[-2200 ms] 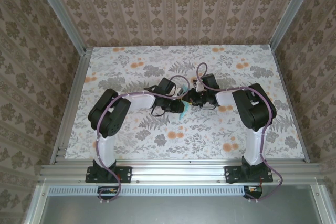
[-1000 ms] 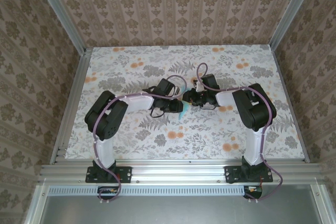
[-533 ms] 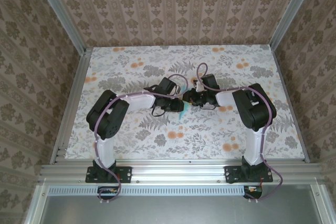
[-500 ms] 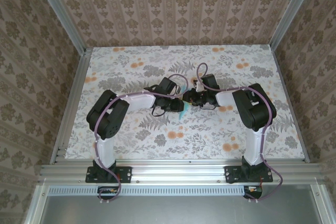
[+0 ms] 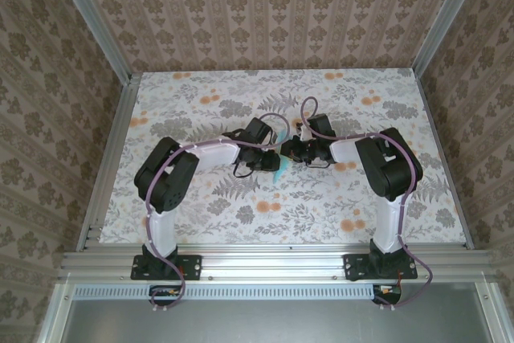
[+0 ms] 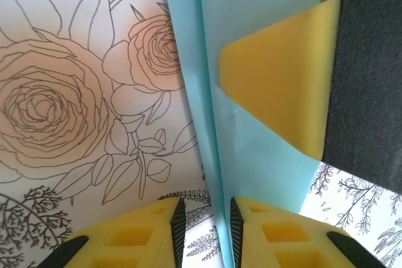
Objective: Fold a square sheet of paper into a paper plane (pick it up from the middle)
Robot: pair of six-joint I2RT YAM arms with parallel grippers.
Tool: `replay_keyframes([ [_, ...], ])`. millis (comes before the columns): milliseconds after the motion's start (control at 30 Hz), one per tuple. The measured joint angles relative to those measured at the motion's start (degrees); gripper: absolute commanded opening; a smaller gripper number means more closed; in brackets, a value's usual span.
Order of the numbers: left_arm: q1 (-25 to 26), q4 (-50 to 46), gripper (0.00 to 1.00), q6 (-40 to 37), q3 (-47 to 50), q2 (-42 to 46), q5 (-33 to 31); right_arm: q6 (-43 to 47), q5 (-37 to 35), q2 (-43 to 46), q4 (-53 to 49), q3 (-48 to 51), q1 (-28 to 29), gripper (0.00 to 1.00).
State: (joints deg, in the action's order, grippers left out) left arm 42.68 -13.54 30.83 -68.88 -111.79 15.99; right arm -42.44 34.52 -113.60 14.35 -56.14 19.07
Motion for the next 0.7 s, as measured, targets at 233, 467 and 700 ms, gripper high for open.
replay_keyframes([
  [233,0.0,-0.4,0.29,0.0,-0.2,0.0,-0.2,0.3,-1.3,0.0,-0.6,0.0,0.2,0.06],
  [467,-0.6,0.6,0.32,2.1,0.2,1.8,1.6,0.9,-1.3,0.0,-0.6,0.0,0.2,0.06],
  [700,-2.1,2.9,0.32,4.2,0.5,2.2,4.7,0.9,-1.0,0.0,0.8,0.6,0.2,0.07],
])
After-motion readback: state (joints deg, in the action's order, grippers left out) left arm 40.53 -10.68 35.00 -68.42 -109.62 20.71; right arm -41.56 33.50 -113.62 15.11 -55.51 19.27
